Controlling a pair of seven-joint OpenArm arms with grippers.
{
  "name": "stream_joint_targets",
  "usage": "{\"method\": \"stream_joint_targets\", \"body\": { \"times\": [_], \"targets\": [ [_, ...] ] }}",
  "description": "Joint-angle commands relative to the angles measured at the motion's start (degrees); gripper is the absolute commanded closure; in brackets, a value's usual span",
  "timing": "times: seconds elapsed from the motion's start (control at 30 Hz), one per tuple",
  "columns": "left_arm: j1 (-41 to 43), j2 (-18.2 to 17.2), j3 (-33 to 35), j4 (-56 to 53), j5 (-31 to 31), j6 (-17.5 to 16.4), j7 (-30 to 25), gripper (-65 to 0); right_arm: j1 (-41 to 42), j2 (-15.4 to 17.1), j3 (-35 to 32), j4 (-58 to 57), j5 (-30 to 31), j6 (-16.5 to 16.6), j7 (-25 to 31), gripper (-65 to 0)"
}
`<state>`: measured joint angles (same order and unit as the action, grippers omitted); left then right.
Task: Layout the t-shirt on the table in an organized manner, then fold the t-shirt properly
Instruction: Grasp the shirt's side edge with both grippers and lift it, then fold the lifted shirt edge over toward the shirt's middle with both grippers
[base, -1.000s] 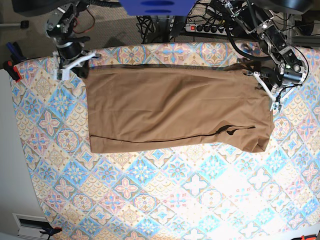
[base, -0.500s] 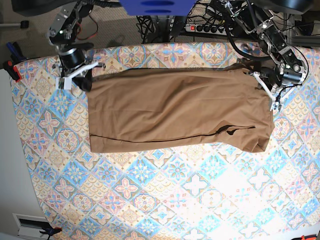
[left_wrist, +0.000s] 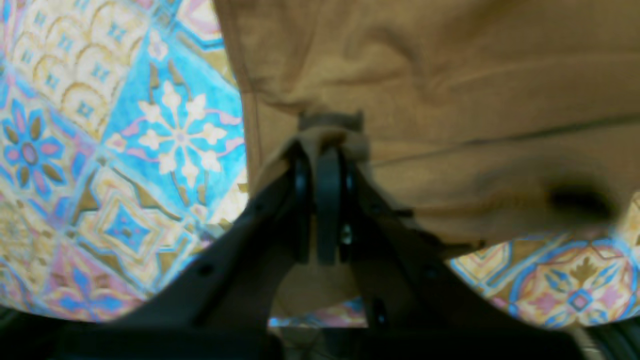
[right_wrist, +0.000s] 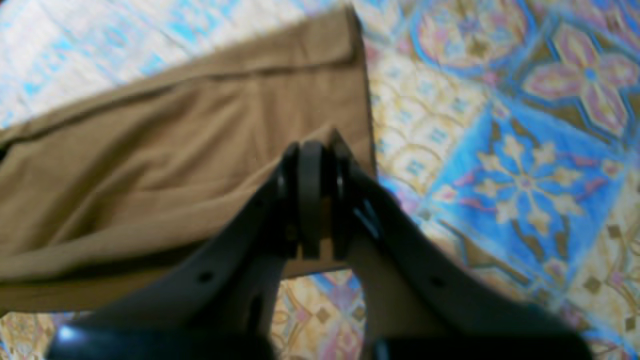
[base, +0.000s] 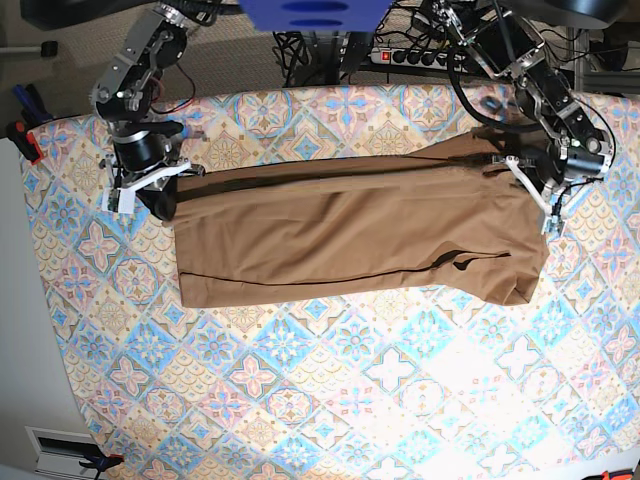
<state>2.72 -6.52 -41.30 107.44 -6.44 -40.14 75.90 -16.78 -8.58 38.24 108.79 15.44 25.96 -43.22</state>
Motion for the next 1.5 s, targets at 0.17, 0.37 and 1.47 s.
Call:
{"method": "stream_joint_targets", "body": {
  "times": [0.17,0.37,1.47],
  "targets": [
    [-4.52,-0.73,0.11,-5.59,3.49,0.14,-0.78,0.0,0.64,0.18,0.22,-3.52,1.31,0.20,1.86,0.0],
    [-4.88,-0.90,0.11,-5.50,3.32,0.14,-0.78,0.0,0.73,0.18,0.31,-6.51,1.31,0.20,2.30,0.0],
    [-5.84,-0.73,-0.24,-5.77,3.76,0.14,-4.47,0.0,6.89,3.96,-0.22,-15.03,1.22,0.29,2.21,0.0]
  ]
}}
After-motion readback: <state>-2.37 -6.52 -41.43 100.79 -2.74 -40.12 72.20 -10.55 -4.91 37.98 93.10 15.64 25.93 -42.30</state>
